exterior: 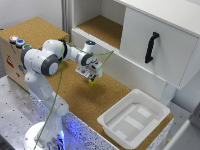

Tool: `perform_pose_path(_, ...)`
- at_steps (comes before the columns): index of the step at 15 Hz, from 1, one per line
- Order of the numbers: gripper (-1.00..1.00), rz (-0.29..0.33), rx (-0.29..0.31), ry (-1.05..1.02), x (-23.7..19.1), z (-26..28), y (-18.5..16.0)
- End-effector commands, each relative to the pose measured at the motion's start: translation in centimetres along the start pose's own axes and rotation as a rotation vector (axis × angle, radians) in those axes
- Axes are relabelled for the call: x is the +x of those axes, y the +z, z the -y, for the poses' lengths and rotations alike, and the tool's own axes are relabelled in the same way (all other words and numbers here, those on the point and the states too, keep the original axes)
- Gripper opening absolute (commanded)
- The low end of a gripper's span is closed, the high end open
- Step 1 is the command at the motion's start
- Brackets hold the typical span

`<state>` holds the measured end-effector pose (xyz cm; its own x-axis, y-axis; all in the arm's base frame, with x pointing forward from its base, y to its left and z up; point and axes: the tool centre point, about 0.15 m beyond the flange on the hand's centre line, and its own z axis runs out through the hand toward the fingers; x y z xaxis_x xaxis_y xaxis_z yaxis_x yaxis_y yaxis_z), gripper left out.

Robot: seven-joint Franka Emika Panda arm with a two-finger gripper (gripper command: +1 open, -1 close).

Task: Push the yellow block towards the right

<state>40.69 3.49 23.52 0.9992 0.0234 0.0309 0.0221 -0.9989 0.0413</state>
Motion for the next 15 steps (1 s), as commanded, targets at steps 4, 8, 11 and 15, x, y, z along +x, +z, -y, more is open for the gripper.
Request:
perform_pose_path(4, 1.0, -0.035, 0.015, 0.033, 0.3, 0.0, -4.9)
perform_pose_path(8, 1.0, -0.04, -0.01, -0.027, 0.6, 1.9, -7.5)
perform_pose_path(11, 1.0, -0.04, -0.01, -0.027, 0.6, 1.9, -7.5)
perform_pose_path(15, 1.0, -0.04, -0.01, -0.027, 0.6, 1.9, -7.5)
